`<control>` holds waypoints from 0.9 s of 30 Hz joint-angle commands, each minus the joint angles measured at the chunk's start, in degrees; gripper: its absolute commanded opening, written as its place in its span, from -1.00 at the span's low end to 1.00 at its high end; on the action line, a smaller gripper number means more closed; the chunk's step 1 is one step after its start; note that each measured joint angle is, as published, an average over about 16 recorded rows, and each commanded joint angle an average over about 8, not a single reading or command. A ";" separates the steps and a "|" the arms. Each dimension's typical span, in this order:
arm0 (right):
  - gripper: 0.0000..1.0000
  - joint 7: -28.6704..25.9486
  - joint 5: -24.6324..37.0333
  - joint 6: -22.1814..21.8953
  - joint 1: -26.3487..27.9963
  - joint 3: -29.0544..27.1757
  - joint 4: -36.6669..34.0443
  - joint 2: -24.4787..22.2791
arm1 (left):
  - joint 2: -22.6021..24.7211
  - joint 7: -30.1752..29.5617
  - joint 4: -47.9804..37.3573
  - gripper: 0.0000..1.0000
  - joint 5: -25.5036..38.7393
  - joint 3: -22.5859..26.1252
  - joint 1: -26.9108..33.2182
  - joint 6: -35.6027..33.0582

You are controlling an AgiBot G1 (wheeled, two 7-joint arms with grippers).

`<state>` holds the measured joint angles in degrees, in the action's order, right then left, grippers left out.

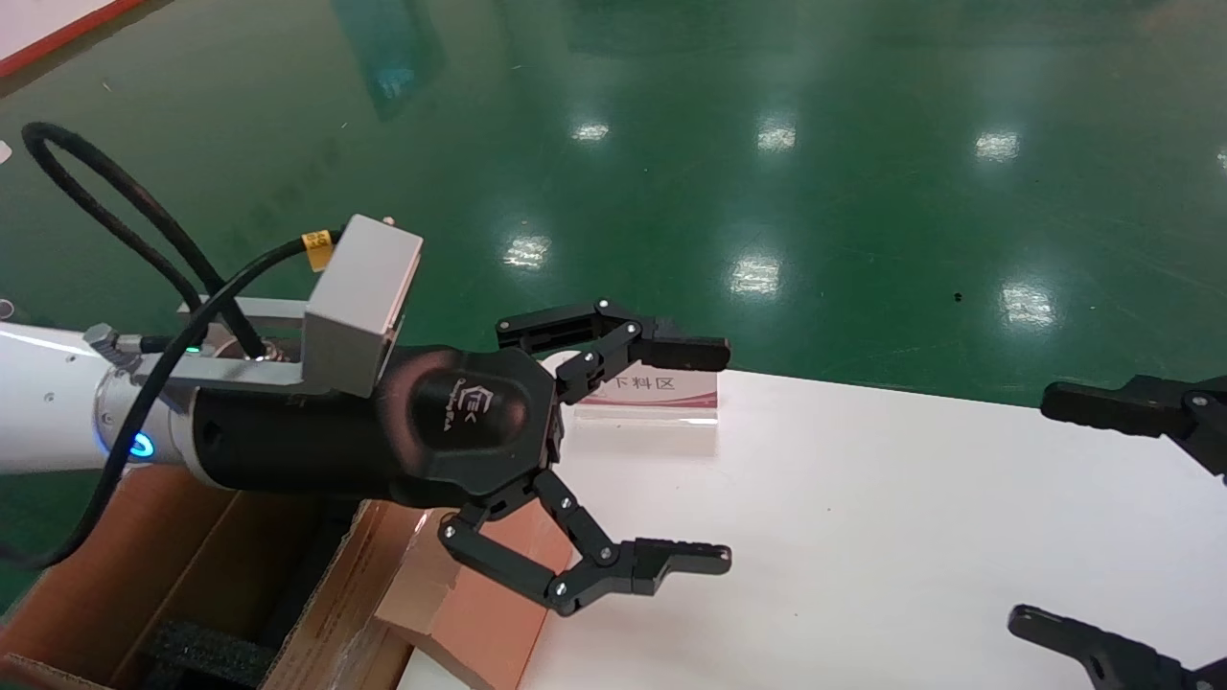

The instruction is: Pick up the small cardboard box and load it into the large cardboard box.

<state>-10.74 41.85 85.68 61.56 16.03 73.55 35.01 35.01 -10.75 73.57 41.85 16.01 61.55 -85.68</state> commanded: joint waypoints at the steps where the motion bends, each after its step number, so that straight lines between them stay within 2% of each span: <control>1: 1.00 0.00 0.00 0.00 0.00 0.00 0.00 0.00 | 0.00 0.00 0.00 1.00 0.00 0.00 0.00 0.00; 12: 1.00 0.00 0.00 0.00 0.00 0.00 -0.01 0.00 | -0.02 -0.01 0.00 1.00 0.07 0.03 0.00 0.02; 17: 1.00 0.01 -0.01 0.01 0.01 0.02 -0.03 0.00 | -0.45 -1.49 0.55 1.00 2.16 1.02 0.50 0.68; 22: 1.00 0.03 -0.02 0.01 0.03 0.04 -0.05 0.00 | -1.48 -5.87 2.18 1.00 8.76 3.86 3.10 2.16; 27: 1.00 0.04 -0.03 0.01 0.04 0.07 -0.06 -0.01 | -1.93 -11.66 3.53 1.00 19.35 8.26 9.26 1.49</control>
<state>-10.69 41.82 85.69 61.60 16.09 73.49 35.00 33.72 -22.92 76.72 60.98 24.54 71.44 -85.14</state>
